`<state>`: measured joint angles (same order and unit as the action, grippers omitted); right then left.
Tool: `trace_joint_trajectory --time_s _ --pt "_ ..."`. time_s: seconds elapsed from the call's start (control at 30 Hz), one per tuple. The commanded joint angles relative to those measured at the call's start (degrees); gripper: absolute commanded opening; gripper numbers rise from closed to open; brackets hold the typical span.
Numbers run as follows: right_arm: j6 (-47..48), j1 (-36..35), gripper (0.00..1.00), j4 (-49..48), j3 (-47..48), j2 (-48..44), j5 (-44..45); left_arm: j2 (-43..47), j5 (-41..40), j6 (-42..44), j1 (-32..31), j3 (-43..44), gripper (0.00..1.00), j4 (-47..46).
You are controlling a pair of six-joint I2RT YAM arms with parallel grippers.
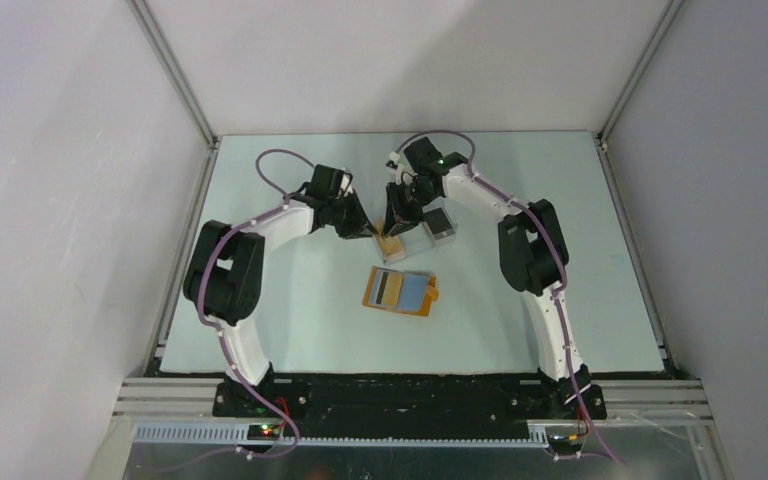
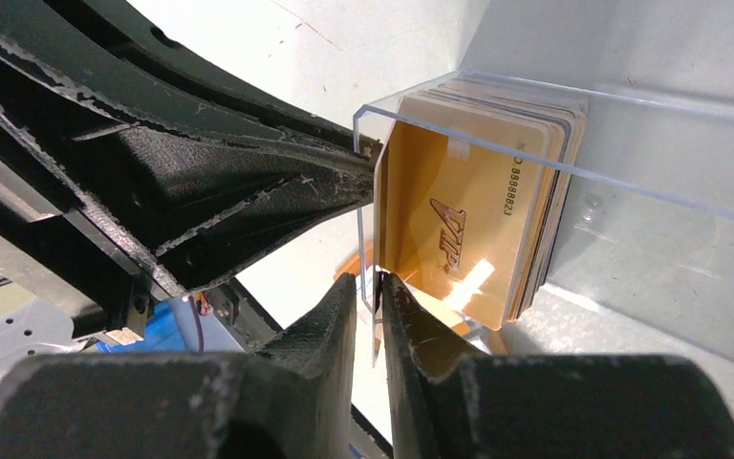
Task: Put the credit cards into the card holder
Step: Pick up the credit card from the storage box.
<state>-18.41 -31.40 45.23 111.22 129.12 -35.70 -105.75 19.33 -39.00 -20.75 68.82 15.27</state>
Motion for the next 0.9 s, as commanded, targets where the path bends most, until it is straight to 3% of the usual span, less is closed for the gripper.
trace_joint_trajectory --time_s 0.0,0.2,0.33,0.47,0.53,0.73,0.87 --pt "0.1 -0.4 0.2 -0.3 0.7 -0.1 1.4 -1.2 -1.0 1.9 -0.6 0.8 0.0 1.3" --pt "0.8 -0.9 0.17 0.9 1.2 1.7 2.7 -0.5 -1.5 1.9 -0.6 0.9 0.0 1.5" --pt "0.6 -0.8 0.02 0.4 1.0 2.1 1.6 -0.1 -1.7 1.9 -0.6 1.0 0.0 1.6" --pt "0.4 -0.7 0.0 0.4 0.9 1.5 1.1 0.4 -2.0 2.0 -0.6 1.1 0.02 1.8" --pt "0.4 -0.2 0.0 0.3 0.6 0.5 1.6 1.0 -2.2 2.2 -0.6 1.3 0.07 1.8" --pt "0.4 0.9 0.0 -0.6 -0.6 -5.8 4.0 6.6 -4.4 3.6 -0.7 2.2 0.45 1.9" --pt "0.2 1.6 0.0 -0.7 -1.1 -9.6 5.0 12.4 -5.5 3.8 -0.6 2.0 0.57 2.0"
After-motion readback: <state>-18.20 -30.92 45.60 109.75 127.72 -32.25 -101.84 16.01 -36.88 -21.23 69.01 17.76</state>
